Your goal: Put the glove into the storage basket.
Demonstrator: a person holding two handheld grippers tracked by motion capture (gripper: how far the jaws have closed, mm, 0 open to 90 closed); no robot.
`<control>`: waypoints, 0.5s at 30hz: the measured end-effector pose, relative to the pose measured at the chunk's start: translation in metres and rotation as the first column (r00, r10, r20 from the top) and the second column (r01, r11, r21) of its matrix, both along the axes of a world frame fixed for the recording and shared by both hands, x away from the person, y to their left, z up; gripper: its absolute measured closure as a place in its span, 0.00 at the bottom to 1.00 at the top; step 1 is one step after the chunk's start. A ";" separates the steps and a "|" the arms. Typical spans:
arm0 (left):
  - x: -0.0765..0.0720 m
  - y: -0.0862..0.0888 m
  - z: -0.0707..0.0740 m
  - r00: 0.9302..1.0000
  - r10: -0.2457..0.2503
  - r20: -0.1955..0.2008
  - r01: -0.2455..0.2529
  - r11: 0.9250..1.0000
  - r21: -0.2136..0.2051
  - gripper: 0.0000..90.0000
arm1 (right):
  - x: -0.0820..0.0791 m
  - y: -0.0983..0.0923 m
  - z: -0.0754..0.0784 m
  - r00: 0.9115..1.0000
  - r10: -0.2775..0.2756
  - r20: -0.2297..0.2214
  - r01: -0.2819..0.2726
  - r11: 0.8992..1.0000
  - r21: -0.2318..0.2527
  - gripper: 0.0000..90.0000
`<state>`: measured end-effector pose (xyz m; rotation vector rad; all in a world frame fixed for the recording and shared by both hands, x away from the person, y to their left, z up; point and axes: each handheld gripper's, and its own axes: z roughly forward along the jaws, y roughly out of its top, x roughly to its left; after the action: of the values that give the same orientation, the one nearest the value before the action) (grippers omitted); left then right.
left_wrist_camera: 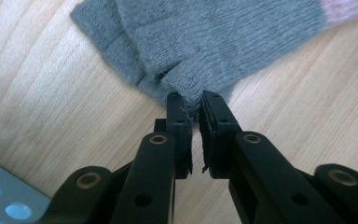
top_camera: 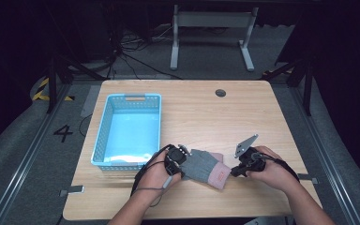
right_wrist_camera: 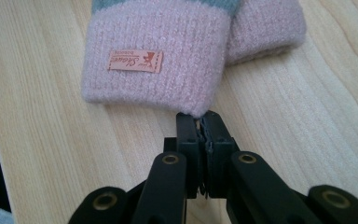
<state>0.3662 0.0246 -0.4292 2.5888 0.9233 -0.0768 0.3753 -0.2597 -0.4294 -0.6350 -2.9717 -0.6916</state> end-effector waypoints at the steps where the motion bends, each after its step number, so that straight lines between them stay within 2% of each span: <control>1: 0.000 0.000 0.001 1.000 -0.003 0.003 0.003 1.000 -0.002 0.93 | 0.000 0.000 0.000 1.000 -0.003 0.001 0.003 1.000 0.000 0.97; 8: -0.006 0.001 0.012 1.000 -0.015 0.012 0.015 1.000 -0.025 0.95 | -0.003 -0.002 0.008 1.000 -0.011 0.005 0.011 1.000 0.013 0.99; 15: -0.016 0.004 0.023 0.999 -0.022 0.036 0.023 0.999 -0.032 0.95 | -0.003 -0.002 0.022 0.999 -0.022 0.039 0.021 0.999 0.033 0.99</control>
<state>0.3502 0.0289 -0.4059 2.5625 0.8735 -0.0512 0.3719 -0.2619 -0.4079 -0.6599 -2.9870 -0.7613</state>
